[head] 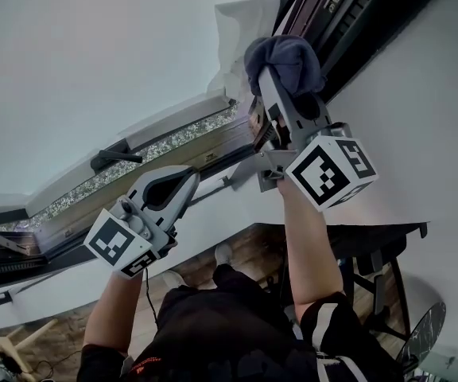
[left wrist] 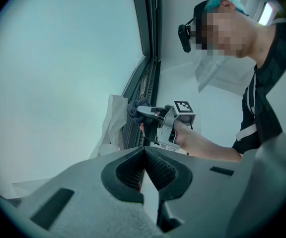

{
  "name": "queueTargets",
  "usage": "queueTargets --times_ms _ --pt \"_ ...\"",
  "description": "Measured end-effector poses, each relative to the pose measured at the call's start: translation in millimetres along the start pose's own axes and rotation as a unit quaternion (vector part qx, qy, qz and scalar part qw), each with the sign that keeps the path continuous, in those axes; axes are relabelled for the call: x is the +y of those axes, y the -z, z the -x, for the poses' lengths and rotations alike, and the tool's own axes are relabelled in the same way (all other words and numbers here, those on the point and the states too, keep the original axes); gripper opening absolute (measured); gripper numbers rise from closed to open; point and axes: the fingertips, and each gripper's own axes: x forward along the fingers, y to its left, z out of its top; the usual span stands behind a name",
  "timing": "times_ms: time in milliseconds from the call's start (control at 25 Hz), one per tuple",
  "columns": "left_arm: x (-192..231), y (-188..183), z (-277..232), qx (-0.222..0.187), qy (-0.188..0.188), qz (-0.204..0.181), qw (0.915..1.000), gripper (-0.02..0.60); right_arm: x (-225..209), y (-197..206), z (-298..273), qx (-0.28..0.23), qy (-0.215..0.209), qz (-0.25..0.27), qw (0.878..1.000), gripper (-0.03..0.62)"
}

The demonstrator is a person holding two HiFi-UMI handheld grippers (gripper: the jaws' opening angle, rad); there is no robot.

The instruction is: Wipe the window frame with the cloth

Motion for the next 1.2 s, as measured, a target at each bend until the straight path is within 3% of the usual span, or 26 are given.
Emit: queueTargets --times_ms 720,1200 --pt "6 32 8 0.027 0.009 0.026 0.9992 0.02 -26 69 9 0.033 0.034 -0.096 0.994 0.106" --pt "10 62 13 0.049 0.006 0.053 0.9974 0.02 -46 116 9 0.063 0.057 -0.119 0.989 0.106"
